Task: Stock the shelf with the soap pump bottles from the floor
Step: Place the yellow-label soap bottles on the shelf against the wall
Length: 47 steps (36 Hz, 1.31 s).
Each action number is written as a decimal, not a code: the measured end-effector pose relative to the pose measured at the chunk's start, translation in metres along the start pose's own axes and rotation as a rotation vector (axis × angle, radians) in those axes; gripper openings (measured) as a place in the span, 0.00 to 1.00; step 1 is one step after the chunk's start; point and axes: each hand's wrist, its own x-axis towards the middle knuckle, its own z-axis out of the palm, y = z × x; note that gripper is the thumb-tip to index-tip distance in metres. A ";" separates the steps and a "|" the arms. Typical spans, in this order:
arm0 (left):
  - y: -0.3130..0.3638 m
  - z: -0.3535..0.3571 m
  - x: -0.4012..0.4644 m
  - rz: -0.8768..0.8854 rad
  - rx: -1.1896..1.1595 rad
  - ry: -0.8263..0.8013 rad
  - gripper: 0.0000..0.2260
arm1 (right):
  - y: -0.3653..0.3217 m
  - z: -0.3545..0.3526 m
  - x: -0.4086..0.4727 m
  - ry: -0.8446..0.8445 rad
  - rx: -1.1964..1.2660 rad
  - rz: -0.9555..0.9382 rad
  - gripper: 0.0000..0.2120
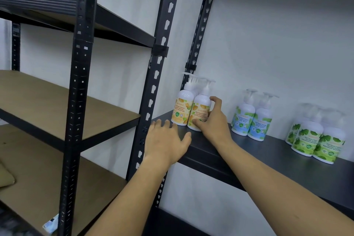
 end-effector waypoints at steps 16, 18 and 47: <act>0.000 0.000 -0.001 -0.001 -0.001 0.013 0.30 | -0.002 0.002 0.000 0.014 -0.024 0.011 0.40; 0.000 0.000 -0.001 -0.001 -0.004 0.012 0.30 | -0.002 0.002 0.000 0.014 -0.023 0.011 0.40; 0.001 0.000 -0.001 -0.012 -0.016 0.005 0.31 | -0.007 0.002 -0.003 0.010 -0.084 -0.004 0.40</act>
